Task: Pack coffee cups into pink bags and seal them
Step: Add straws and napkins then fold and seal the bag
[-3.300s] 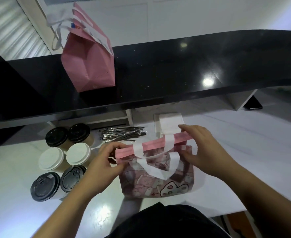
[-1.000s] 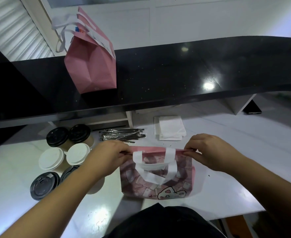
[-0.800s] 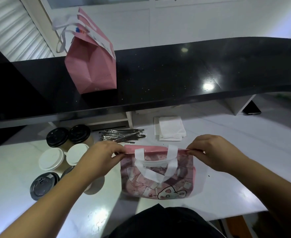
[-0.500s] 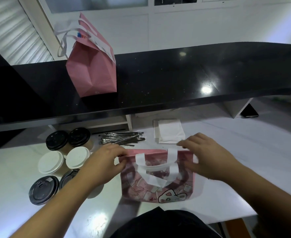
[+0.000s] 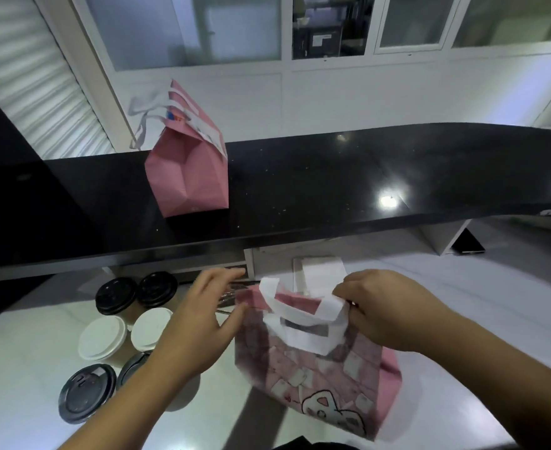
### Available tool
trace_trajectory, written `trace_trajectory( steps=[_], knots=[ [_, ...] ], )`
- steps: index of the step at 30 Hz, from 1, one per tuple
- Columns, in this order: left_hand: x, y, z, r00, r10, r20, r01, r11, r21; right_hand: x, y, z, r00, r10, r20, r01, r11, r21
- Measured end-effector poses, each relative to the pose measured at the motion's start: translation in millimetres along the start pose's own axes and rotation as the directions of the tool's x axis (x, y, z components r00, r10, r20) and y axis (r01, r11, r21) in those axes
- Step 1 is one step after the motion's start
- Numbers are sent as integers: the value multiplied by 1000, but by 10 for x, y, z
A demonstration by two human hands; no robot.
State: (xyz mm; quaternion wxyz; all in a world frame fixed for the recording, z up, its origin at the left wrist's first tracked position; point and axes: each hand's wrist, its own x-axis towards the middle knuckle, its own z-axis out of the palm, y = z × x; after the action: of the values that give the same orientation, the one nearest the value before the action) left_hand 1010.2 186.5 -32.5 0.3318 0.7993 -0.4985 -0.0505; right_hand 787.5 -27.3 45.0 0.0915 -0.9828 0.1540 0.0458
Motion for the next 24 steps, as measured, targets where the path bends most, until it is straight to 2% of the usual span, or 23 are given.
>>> trace_trajectory(
  steps=[4,8,12,17,20,24],
  knots=[
    [122,339,-180,978,41,-206,-71,988,-140,-29,-21,-689,995,98,-31,-100,994,-39],
    [274,673,-327,960,101,-260,-151,973,-177,17,-22,-1386,972,214,-94,-216,976,-12],
    [503,944,-443,964,131,-232,-180,963,-203,229,58,-1980,934,239,-266,-273,957,-99],
    [899,1066,-498,981,140,-131,-172,944,-282,777,192,-2388,834,240,-497,-345,930,-130],
    [1171,1040,-448,993,99,-68,-117,927,-357,1229,268,-2448,768,285,-573,-393,917,-70],
    [1529,887,-358,1000,21,-13,-24,936,-352,1797,290,-2333,720,342,-604,-396,917,48]
  ],
)
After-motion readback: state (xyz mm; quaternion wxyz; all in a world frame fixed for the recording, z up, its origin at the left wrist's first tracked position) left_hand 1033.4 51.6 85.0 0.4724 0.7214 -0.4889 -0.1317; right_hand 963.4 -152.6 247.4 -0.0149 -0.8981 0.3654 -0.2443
